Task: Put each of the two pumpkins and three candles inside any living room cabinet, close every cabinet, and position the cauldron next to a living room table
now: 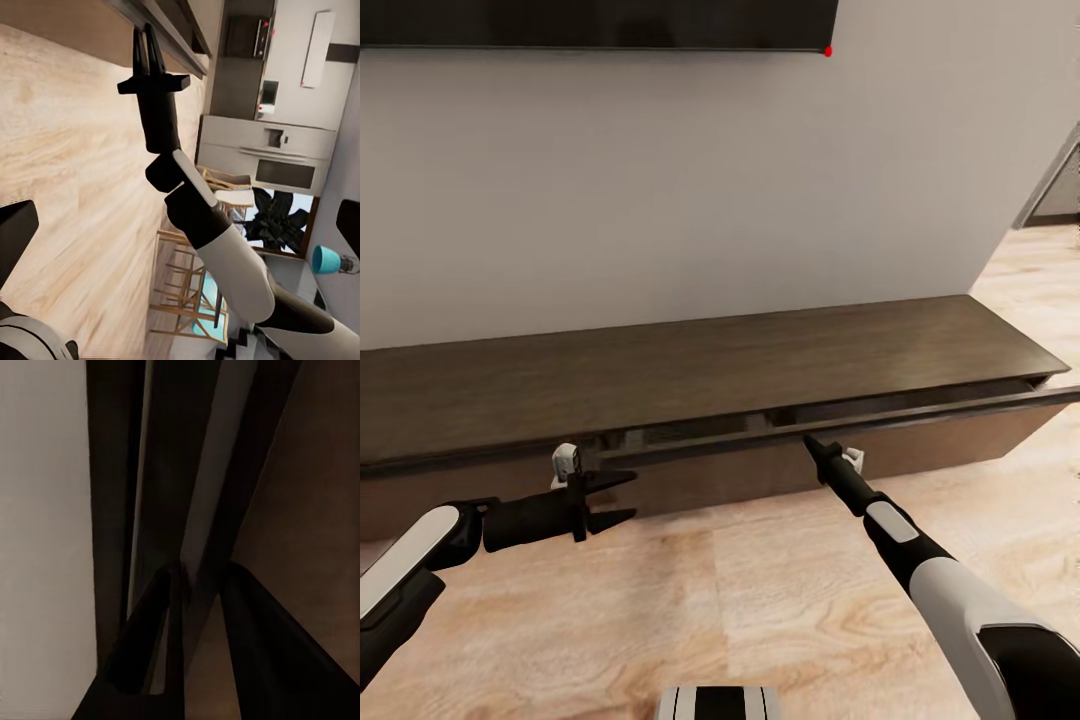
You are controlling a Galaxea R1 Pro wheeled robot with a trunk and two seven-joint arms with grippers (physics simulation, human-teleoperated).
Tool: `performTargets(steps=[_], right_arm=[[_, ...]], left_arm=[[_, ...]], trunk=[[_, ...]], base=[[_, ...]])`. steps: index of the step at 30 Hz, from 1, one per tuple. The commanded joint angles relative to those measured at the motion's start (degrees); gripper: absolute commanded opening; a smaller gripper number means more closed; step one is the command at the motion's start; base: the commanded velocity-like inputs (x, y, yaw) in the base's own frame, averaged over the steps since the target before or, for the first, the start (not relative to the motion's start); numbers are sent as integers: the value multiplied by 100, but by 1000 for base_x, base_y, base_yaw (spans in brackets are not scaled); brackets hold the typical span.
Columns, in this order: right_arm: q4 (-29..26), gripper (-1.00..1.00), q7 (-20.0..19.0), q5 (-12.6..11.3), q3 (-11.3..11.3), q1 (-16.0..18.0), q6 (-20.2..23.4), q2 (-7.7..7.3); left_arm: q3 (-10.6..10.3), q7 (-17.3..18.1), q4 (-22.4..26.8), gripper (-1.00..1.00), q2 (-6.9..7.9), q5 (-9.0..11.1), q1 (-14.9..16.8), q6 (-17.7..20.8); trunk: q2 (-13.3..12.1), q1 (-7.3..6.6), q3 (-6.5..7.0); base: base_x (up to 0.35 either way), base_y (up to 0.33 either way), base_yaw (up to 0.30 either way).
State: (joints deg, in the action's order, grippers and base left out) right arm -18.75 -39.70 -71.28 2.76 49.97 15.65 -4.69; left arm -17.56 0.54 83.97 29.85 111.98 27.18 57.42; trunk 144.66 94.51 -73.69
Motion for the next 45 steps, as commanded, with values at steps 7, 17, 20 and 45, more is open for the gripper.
performTargets(steps=[7,17,20,45], right_arm=[[-6,-100,-205,-37,141,4,61,11],[-7,-100,-207,-56,138,4,-78,8],[-5,-100,-34,-52,58,4,-159,-64],[-5,-100,41,-104,32,4,-142,-103]], left_arm=[[-11,7,-3,100,3,8,7,6],[-11,7,-3,100,3,8,7,6],[-11,7,5,100,3,8,7,6],[-11,7,-2,100,3,26,-37,6]], trunk=[[3,-5,-3],[3,-5,-3],[3,-4,-4],[3,-4,-4]], base=[[-265,0,0],[-232,0,0],[-146,0,0],[-45,0,0]])
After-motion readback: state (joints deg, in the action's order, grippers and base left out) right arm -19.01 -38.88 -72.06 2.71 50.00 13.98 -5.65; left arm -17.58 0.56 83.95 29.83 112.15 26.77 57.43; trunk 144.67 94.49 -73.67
